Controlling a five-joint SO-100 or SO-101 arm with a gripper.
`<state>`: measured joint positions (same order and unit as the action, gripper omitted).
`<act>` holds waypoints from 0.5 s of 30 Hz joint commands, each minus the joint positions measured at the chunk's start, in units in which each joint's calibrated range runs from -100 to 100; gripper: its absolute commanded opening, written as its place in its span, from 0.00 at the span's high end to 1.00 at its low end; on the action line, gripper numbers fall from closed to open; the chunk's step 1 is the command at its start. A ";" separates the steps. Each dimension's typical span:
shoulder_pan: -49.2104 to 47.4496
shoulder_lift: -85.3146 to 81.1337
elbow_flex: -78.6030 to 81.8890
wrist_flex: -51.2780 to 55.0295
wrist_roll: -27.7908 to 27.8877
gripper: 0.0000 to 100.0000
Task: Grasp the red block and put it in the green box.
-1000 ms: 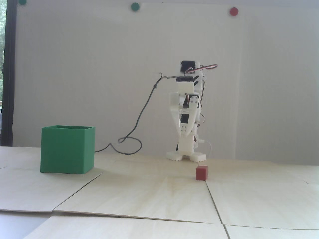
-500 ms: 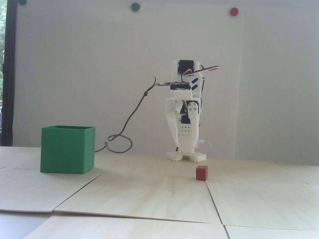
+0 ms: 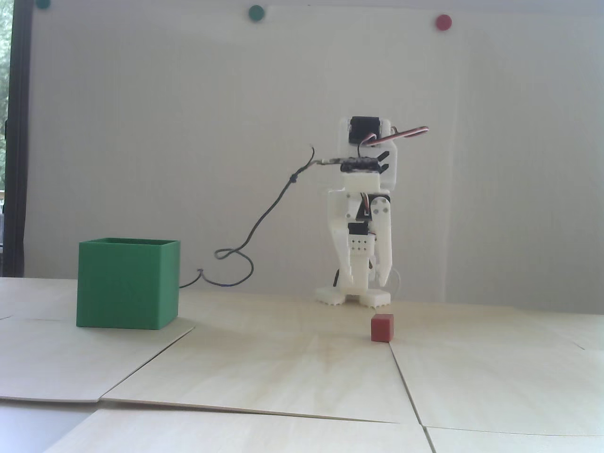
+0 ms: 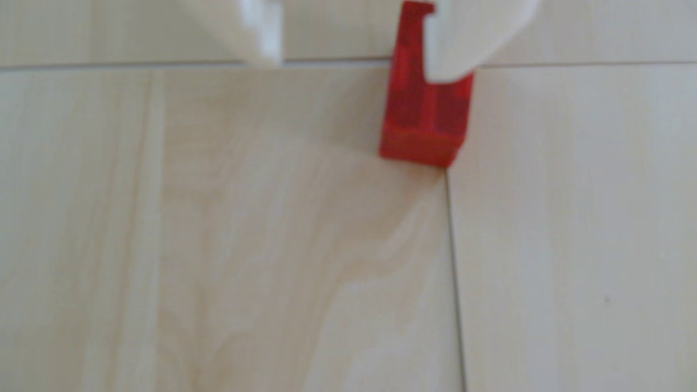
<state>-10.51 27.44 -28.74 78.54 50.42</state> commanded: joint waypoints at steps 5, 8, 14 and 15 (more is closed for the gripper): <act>-0.55 -0.32 -4.71 -0.12 0.44 0.82; -0.31 -0.24 -4.71 -0.12 0.49 0.82; -0.31 1.58 -4.71 -0.12 0.28 0.82; -0.23 2.05 -4.71 -0.12 0.38 0.82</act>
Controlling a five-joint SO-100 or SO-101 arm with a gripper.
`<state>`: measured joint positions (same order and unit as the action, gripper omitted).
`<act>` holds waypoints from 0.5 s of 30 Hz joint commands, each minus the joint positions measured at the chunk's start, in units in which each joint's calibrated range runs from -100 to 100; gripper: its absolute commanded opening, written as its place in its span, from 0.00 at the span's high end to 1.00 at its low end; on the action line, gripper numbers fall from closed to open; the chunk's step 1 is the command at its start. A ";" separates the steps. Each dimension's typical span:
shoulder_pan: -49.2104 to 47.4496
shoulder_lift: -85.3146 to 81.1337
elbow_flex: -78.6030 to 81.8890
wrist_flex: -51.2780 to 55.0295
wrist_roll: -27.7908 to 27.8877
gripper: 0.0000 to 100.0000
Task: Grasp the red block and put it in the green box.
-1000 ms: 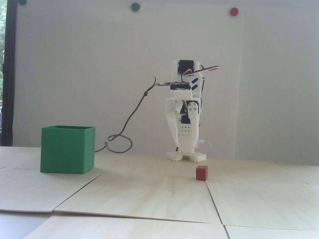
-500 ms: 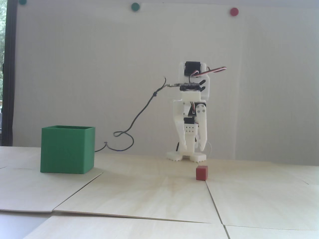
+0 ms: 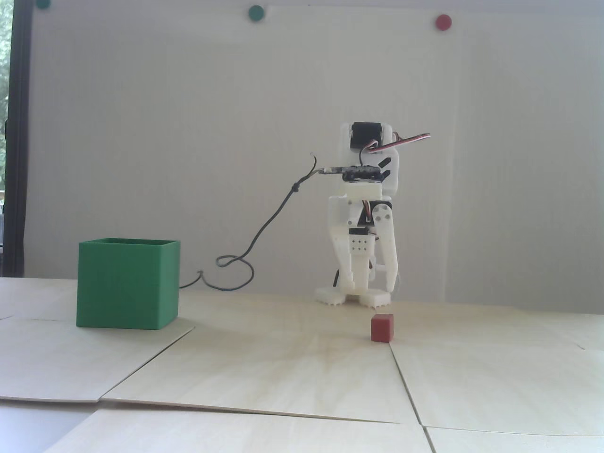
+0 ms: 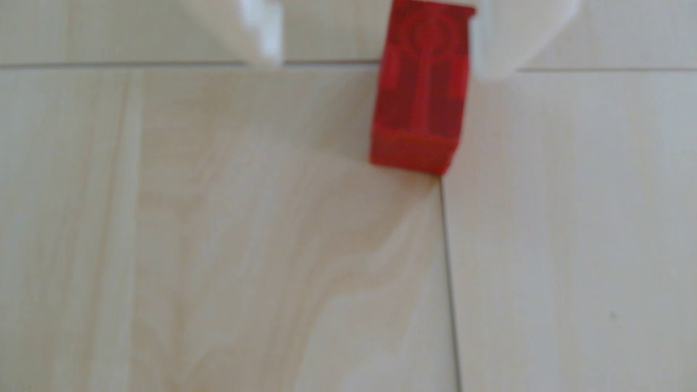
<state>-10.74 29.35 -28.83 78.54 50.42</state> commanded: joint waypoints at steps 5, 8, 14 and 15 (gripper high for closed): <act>0.00 2.35 -4.62 -0.12 0.44 0.82; 0.00 3.14 -4.62 -0.12 0.44 0.82; 0.00 4.80 -4.62 -0.21 0.44 0.82; 0.00 5.12 -4.62 -0.21 0.44 0.82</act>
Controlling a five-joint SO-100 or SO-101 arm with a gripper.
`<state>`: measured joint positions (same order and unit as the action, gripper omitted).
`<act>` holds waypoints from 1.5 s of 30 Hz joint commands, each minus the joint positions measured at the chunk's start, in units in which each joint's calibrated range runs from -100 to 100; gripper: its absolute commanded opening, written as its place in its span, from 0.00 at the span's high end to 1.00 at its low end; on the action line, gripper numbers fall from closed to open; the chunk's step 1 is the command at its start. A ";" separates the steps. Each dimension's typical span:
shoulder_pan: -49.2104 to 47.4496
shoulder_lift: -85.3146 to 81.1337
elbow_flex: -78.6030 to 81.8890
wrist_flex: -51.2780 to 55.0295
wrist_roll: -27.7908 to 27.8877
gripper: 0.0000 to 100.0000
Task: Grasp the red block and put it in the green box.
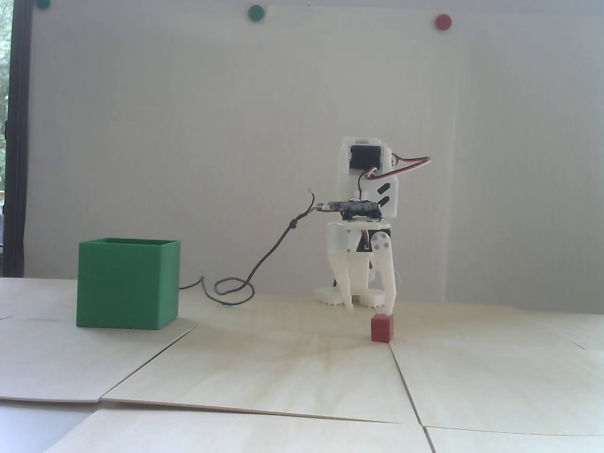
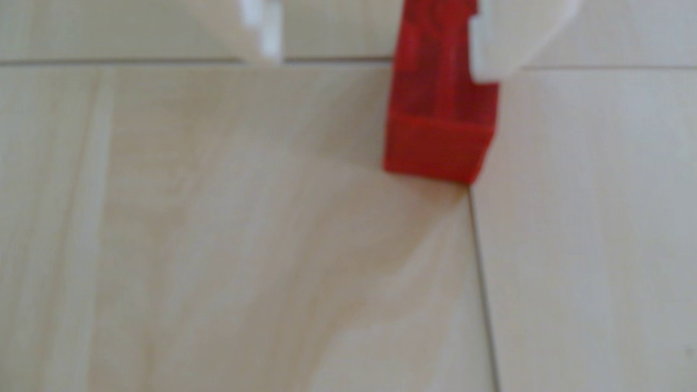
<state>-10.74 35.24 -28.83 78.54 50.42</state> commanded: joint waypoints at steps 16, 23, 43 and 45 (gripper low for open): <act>0.08 1.59 -4.71 -2.82 0.33 0.82; 0.08 3.25 -4.62 -2.82 0.38 0.82; 0.08 5.07 -4.71 -4.08 0.02 0.82; 0.08 4.59 -4.71 -3.41 -0.03 0.82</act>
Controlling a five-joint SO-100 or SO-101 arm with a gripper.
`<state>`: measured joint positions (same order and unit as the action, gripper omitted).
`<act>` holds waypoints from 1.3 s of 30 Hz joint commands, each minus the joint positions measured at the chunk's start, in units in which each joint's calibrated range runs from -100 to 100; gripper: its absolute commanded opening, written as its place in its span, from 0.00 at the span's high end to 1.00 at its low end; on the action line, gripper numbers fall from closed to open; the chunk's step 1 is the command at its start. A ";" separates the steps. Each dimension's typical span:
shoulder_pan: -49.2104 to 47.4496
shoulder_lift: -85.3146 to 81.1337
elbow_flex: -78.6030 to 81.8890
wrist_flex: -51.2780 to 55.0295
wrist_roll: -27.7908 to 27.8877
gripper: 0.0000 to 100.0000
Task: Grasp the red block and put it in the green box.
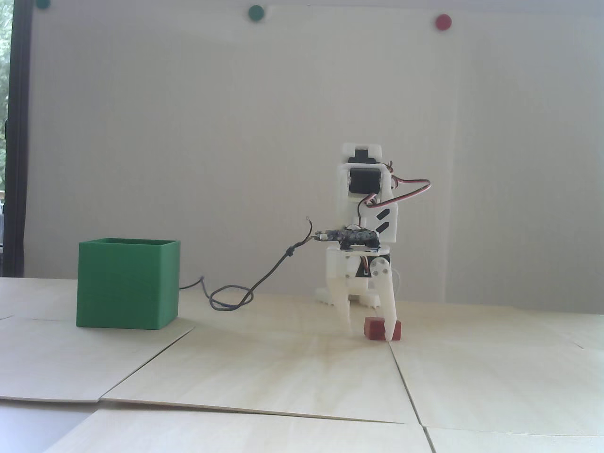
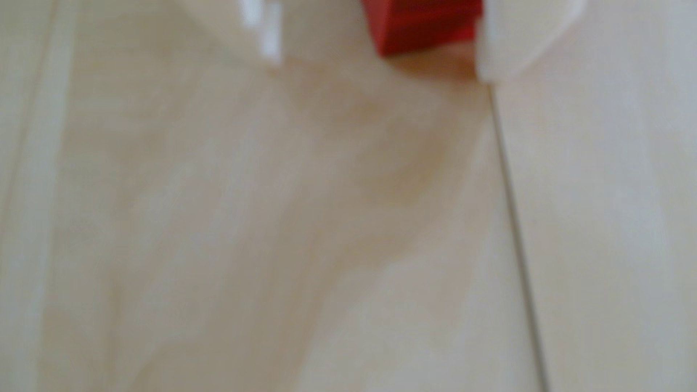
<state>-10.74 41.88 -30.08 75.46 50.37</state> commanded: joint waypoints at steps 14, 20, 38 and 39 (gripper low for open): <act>0.89 -7.58 -6.92 5.66 -5.29 0.82; 0.89 -8.84 -6.92 8.78 -5.34 0.82; 1.61 -10.42 -6.92 8.10 -10.29 0.88; 1.61 -10.42 -6.92 8.18 -11.33 0.88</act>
<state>-9.90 39.48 -32.86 83.03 42.61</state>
